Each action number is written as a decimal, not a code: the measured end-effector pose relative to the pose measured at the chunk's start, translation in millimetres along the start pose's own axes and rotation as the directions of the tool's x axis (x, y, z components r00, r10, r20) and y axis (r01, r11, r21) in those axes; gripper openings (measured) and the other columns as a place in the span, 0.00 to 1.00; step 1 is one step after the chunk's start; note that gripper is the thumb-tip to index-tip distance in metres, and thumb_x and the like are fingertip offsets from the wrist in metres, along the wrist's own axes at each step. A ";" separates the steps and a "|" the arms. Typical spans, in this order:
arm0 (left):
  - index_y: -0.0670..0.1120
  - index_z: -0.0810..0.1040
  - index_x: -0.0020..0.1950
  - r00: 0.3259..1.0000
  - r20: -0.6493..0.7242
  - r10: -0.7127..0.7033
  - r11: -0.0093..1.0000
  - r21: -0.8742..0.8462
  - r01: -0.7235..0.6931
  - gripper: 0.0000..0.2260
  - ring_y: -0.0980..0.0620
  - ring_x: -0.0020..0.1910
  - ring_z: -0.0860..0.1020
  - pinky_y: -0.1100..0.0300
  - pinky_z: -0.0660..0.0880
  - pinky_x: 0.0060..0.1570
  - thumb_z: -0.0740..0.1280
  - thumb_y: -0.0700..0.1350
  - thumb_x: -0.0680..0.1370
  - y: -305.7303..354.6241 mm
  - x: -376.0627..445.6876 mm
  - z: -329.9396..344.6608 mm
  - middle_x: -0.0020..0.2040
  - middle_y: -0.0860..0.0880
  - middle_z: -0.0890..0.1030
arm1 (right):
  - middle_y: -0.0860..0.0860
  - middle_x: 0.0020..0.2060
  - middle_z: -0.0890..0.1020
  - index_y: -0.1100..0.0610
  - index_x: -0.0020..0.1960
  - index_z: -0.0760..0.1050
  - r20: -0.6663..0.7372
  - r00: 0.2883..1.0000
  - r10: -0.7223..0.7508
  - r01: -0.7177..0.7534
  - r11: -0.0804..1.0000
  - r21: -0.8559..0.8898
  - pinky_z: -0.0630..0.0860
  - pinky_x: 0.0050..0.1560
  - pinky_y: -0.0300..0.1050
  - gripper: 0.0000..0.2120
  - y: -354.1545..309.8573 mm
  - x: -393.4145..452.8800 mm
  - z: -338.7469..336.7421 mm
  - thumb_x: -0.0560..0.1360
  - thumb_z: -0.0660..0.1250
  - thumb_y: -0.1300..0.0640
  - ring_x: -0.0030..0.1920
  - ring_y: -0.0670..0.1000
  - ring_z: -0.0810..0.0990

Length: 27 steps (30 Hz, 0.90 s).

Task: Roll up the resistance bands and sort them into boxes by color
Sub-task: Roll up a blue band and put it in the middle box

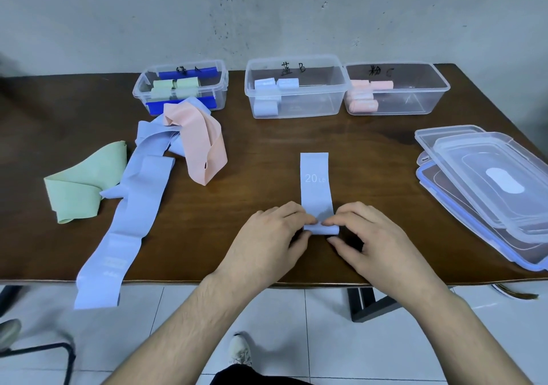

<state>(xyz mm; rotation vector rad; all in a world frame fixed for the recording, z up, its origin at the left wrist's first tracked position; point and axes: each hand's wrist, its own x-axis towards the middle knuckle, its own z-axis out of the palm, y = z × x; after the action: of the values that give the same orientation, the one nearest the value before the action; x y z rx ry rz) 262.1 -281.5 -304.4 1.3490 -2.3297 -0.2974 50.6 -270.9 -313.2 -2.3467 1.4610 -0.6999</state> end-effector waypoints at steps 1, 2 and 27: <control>0.50 0.81 0.62 1.000 -0.004 -0.002 1.000 -0.005 0.002 0.11 0.55 0.49 0.79 0.54 0.77 0.49 0.65 0.47 0.80 -0.2 -0.1 0.9 0.57 0.55 0.79 | 0.37 0.52 0.74 0.48 0.57 0.79 -0.003 1.000 0.000 0.000 1.000 0.002 0.70 0.47 0.32 0.13 0.6 0.6 0.4 0.75 0.73 0.58 0.48 0.45 0.74; 0.50 0.80 0.62 1.000 -0.011 -0.002 1.000 -0.005 0.002 0.11 0.55 0.48 0.79 0.54 0.77 0.49 0.65 0.47 0.81 -0.7 -0.1 1.8 0.57 0.55 0.78 | 0.37 0.52 0.75 0.48 0.57 0.80 -0.006 1.000 0.002 -0.002 1.000 0.008 0.71 0.47 0.32 0.12 1.3 1.4 0.5 0.75 0.72 0.58 0.49 0.44 0.75; 0.49 0.80 0.59 0.999 -0.043 0.000 1.000 -0.001 0.000 0.10 0.55 0.40 0.77 0.59 0.76 0.40 0.69 0.44 0.78 -5.4 8.4 4.5 0.55 0.54 0.78 | 0.37 0.55 0.75 0.48 0.63 0.78 0.055 0.996 0.071 -0.071 0.997 -0.001 0.67 0.53 0.31 0.13 5.5 18.7 -3.7 0.79 0.66 0.53 0.54 0.42 0.74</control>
<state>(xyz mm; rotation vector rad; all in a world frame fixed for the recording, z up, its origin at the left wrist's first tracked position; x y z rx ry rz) 260.6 -291.6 -308.3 1.3419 -2.2944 -0.2666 51.3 -290.0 -308.0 -2.2823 1.5117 -0.6131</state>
